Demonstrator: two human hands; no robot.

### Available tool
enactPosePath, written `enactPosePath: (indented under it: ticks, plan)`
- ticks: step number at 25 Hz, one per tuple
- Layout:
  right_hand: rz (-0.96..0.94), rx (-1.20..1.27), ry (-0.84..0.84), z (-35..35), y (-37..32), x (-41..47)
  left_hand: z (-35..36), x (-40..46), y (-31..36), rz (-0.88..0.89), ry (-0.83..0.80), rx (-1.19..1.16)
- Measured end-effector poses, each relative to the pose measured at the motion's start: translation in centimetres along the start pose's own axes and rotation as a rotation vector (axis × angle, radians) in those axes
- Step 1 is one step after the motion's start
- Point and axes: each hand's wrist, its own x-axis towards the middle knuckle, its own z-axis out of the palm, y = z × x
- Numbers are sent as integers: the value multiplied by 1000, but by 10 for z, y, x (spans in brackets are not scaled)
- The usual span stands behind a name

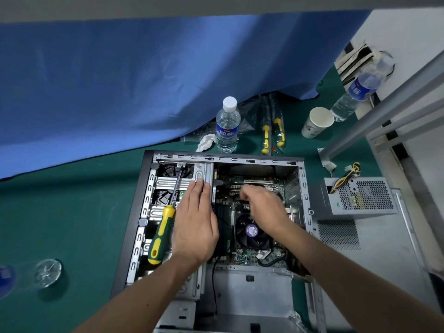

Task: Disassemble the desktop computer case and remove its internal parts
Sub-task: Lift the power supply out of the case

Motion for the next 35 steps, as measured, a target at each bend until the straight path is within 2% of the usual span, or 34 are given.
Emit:
enactPosePath:
  ticks: [1, 4, 5, 8, 10, 13, 15, 18, 20, 21, 22, 24, 26, 29, 31, 33, 35]
  plan:
    - [8, 19, 57, -6, 0, -7, 0, 0, 0, -1, -1, 4]
    - [-83, 2, 87, -27, -5, -31, 0, -1, 0, -2, -5, 4]
    - [-86, 22, 157, -36, -5, -38, 0, -1, -1, -3, -8, 1]
    - [116, 283, 342, -66, -12, -49, -1, 0, -2, -3, -16, -20]
    - [287, 537, 342, -79, -21, -51, -3, -1, 0, 1, -30, -37]
    - [363, 790, 388, -92, -33, -61, -13, 2, 4, -24, -72, -104]
    - [414, 936, 435, -103, -39, -67, -28, 4, 8, -79, -121, -271]
    - [534, 1297, 528, -114, -48, -75, -53, -16, 29, -126, -274, -618]
    - [542, 1528, 540, -114, -60, -85, -65, -40, 55, -364, -514, -1083]
    - [523, 1554, 511, -111, -66, -91, -69, -46, 68, -503, -588, -1333]
    - [505, 1485, 459, -106, -72, -99, -71, -50, 78, -617, -589, -1521]
    - [451, 1116, 296, -97, -81, -115, -75, -50, 90, -705, -526, -1687]
    - [372, 741, 153, -86, -81, -129, -82, -53, 100, -678, -518, -1711]
    - [335, 535, 77, -78, -75, -141, -84, -61, 105, -642, -610, -1682]
    - [328, 536, 0, -79, -66, -144, -82, -59, 97, -570, -685, -1563]
    - [317, 545, -84, -84, -54, -147, -81, -54, 80, -413, -740, -1364]
    - [333, 534, -31, -95, -37, -139, -78, -44, 62, -279, -668, -1037]
